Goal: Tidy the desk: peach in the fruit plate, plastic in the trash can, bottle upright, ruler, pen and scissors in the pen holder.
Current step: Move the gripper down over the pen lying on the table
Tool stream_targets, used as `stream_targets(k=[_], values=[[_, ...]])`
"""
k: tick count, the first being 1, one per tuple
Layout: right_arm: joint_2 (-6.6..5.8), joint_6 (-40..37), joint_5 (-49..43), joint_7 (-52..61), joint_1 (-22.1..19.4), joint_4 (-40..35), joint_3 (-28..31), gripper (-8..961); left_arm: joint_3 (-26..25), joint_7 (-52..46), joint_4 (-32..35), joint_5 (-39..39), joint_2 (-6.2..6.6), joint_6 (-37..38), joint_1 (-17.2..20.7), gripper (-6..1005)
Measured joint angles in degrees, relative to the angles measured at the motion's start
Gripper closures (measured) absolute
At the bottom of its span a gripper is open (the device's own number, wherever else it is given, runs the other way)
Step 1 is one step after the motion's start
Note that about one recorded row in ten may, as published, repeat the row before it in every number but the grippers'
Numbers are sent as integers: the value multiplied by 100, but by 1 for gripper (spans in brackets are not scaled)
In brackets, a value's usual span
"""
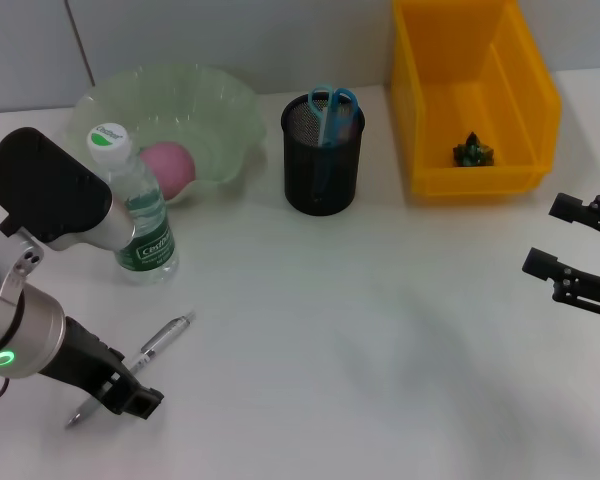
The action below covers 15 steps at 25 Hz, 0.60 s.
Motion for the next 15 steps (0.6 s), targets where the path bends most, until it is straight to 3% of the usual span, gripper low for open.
stream_targets(k=[15], values=[[-1,121,0,-6,15,33,-132,150,-445,15,-885,195,23,-16,-387,333]])
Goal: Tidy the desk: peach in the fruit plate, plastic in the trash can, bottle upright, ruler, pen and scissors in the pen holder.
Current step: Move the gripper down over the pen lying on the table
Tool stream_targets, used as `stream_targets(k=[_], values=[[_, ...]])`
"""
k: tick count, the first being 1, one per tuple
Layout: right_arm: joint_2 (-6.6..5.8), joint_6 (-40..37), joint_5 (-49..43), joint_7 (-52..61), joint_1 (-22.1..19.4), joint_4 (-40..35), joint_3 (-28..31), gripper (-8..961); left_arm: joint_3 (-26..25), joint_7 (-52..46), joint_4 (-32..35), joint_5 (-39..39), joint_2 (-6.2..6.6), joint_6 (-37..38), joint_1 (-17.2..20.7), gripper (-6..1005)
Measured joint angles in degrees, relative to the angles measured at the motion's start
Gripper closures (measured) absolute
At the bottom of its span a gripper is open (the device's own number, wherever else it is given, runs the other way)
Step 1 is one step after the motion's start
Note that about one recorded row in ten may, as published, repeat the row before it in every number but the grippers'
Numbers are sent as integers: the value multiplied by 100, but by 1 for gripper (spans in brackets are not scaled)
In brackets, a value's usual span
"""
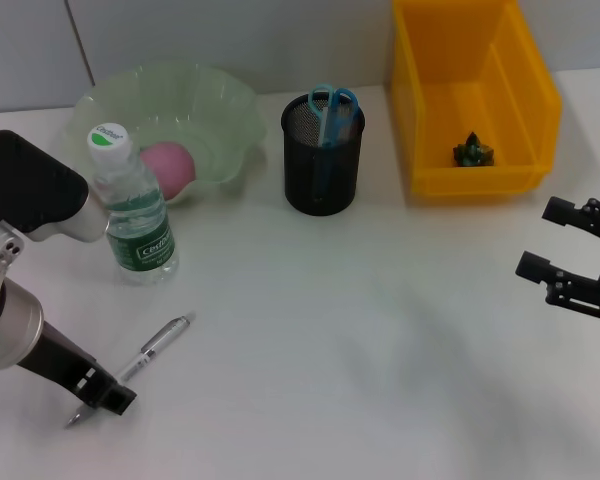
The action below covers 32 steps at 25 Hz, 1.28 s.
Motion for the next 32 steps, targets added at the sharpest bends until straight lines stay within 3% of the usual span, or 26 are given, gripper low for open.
stream_targets(k=[10,26,32], values=[[0,24,0,1,-12,30,-11,150,45,50,-36,5,-8,91,-71,333],[0,23,4,14,-41,24,-11,151,162,-15,-49,120,-26,217,-188,522],[0,26,9,10,-52,26,-11,150,205,-25,-201,120,-24,218,-265,516]])
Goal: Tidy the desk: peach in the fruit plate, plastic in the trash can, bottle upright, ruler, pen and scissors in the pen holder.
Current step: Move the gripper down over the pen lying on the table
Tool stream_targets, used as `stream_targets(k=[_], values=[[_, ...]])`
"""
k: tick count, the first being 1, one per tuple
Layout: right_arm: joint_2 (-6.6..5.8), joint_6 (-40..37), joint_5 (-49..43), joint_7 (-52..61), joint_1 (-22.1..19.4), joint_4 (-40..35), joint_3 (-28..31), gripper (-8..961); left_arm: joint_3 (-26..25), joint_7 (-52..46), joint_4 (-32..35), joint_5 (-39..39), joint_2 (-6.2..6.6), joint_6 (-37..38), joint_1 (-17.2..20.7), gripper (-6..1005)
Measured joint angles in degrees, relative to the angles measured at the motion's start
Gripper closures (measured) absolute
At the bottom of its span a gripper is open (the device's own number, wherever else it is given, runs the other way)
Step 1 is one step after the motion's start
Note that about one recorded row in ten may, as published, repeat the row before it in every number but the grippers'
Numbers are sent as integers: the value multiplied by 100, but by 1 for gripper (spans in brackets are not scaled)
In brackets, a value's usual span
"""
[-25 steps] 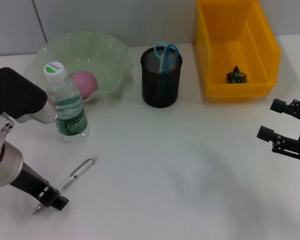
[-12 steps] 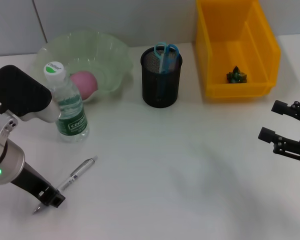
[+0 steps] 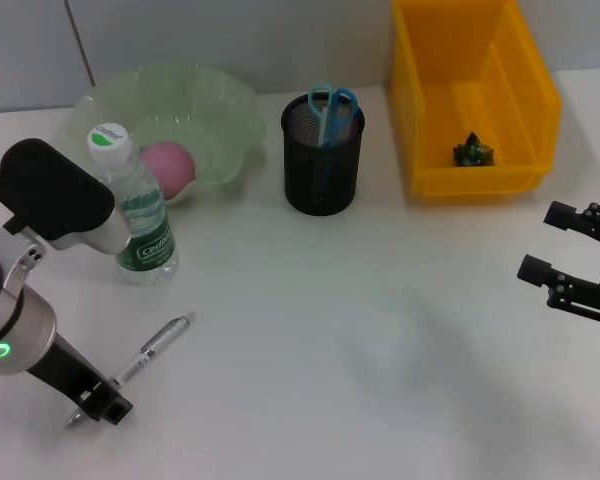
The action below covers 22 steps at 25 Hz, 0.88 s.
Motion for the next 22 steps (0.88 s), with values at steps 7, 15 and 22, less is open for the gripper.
stream_targets(k=[7,15,22], values=[[0,4,0,-3,1,4,0,151,49,-5,-141,-1,1,-26,-116,546],[0,37,-4,-6,2,7,0,150,174,-13,-260,-6,-4,-33,-239,627],[0,61,-9,12,3,7,0,150,164,4,-294,-40,-8,-24,-309,800]])
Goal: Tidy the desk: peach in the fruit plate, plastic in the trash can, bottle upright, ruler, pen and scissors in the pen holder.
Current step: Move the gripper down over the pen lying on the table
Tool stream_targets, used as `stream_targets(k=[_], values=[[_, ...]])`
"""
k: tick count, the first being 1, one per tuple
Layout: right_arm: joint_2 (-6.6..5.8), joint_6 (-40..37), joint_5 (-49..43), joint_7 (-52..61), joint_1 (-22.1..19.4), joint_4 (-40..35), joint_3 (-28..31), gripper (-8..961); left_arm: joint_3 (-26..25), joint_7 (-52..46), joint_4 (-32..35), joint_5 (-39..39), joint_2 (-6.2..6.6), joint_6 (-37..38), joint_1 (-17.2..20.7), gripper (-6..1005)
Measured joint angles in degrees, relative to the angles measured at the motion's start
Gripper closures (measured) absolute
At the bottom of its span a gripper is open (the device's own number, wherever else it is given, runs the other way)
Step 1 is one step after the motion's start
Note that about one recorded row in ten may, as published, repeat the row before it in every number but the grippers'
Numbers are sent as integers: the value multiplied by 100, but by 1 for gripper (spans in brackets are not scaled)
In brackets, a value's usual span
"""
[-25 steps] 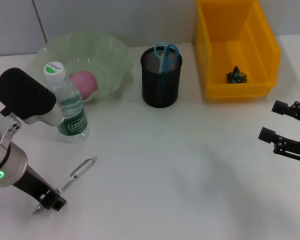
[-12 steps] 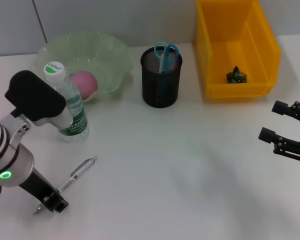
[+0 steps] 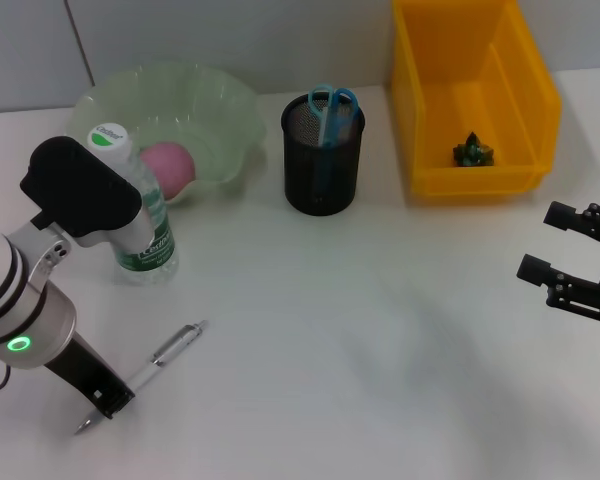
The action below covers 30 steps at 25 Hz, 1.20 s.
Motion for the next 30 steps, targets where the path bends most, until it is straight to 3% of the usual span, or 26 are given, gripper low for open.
stream_targets(k=[8,14,24,30], values=[[0,26,23,14,0,0,11,151,-32,51,46,-5,4,10,-12,873],[0,26,51,55,-1,25,68,151,-85,111,131,-110,8,24,-10,874],[-61,-150,663,206,-133,679,101,151,-442,487,1002,-1173,13,-390,330,875],[-63,-329,947,379,-205,1249,123,150,-353,852,1233,-1723,6,-949,542,876]])
